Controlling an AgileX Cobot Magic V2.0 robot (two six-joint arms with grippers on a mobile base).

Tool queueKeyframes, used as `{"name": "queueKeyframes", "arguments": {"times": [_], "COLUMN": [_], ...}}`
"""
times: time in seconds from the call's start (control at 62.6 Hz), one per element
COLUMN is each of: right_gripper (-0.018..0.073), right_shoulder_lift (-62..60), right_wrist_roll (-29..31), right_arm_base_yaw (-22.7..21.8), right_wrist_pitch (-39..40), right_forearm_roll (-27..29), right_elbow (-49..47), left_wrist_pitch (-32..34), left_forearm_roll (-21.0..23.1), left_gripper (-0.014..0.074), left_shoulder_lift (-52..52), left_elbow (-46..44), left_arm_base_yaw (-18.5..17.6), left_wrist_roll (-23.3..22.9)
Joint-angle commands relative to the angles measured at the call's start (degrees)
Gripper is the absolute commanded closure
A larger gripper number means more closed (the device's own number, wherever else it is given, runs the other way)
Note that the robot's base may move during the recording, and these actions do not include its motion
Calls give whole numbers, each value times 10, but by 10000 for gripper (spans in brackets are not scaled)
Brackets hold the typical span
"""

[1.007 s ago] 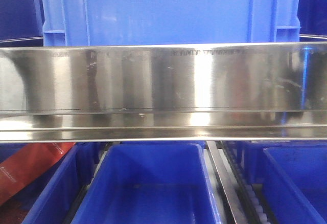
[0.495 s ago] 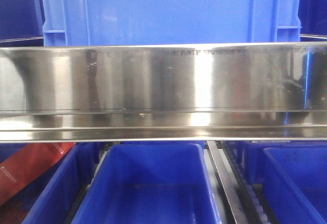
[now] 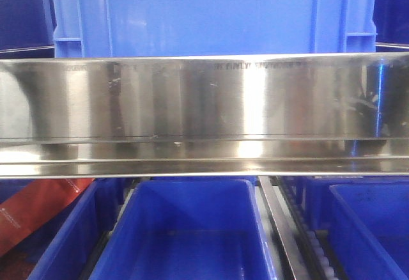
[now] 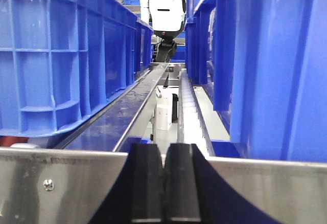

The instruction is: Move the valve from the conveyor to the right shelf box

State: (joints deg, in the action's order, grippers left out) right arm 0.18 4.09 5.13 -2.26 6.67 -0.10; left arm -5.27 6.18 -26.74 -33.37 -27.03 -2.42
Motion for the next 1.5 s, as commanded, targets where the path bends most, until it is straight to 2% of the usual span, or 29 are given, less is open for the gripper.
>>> {"name": "queueKeyframes", "arguments": {"times": [0.0,0.783,0.863,0.911,0.943,1.055,1.215,1.358,1.486], "right_gripper": [727,727,727,727,727,727,727,727,727], "right_shoulder_lift": [-2,-2,-2,-2,-2,-2,-2,-2,-2], "right_wrist_roll": [6,6,6,6,6,6,6,6,6], "right_arm_base_yaw": [0,0,0,0,0,0,0,0,0], "right_wrist_pitch": [6,6,6,6,6,6,6,6,6], "right_forearm_roll": [-2,-2,-2,-2,-2,-2,-2,-2,-2], "right_elbow": [1,1,1,1,1,1,1,1,1], "left_wrist_pitch": [12,17,5,-10,-19,-52,-48,-40,-2], "left_forearm_roll": [1,1,-62,-114,-129,-118,-106,-91,-90], "left_gripper": [708,708,708,708,708,708,708,708,708], "left_shoulder_lift": [3,3,10,24,35,90,166,225,257], "left_elbow": [0,1,1,3,6,39,137,214,269], "left_arm_base_yaw": [1,1,4,13,21,74,147,187,198], "left_wrist_roll": [-2,-2,-2,-2,-2,-2,-2,-2,-2]}}
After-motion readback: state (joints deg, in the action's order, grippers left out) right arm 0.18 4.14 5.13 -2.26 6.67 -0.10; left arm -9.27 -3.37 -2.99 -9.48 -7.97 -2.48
